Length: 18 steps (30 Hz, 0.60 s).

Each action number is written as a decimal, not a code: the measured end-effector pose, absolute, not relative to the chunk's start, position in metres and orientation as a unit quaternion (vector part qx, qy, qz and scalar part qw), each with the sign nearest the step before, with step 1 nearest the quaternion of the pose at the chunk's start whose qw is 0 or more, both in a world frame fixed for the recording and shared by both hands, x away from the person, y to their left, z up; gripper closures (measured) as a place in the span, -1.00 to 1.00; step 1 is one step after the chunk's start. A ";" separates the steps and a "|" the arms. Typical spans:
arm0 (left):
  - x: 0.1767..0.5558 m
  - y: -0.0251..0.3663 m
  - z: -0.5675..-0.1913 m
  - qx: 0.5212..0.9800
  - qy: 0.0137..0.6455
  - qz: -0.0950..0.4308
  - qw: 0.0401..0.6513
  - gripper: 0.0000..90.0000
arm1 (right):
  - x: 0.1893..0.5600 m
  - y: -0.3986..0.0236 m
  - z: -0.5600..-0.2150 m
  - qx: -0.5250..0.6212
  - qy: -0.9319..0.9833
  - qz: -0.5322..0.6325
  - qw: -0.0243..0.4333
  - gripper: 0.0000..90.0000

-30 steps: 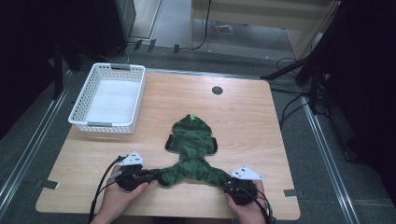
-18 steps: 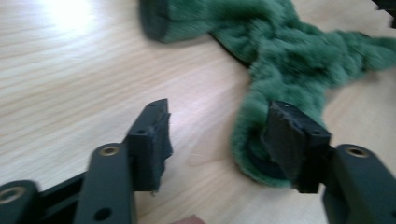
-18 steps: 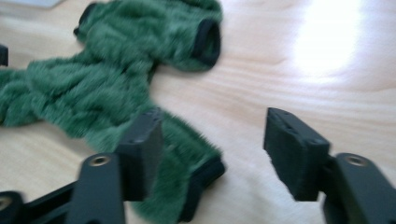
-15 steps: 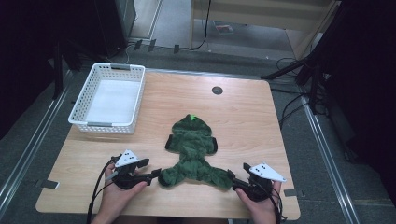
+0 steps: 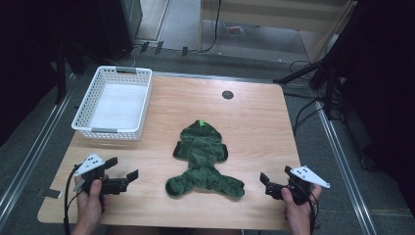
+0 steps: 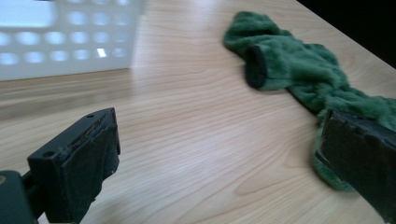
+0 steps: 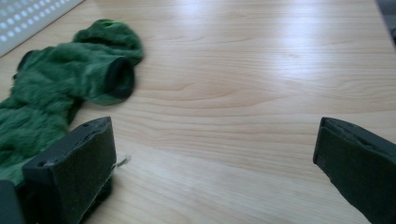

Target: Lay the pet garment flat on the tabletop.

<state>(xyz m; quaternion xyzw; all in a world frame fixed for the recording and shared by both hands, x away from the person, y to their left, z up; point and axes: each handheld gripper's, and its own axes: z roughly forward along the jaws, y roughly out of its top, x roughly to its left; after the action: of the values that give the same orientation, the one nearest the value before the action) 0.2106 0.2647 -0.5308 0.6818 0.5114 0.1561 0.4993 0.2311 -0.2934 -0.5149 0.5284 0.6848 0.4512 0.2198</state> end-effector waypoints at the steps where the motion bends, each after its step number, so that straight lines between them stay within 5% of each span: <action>1: 0.209 0.270 -0.531 0.679 0.515 0.158 0.498 -1.00 | 0.232 -0.297 -0.516 0.533 0.681 0.451 0.222 -1.00; 18: 0.192 0.359 -0.539 0.635 0.573 0.216 0.471 -1.00 | 0.238 -0.335 -0.529 0.575 0.654 0.434 0.231 -1.00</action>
<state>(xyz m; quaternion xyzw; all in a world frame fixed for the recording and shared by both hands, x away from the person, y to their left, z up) 0.1918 0.3590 -0.5389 0.6353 0.5730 0.2155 0.4708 0.2378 -0.3346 -0.5294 0.5750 0.6543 0.4336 0.2308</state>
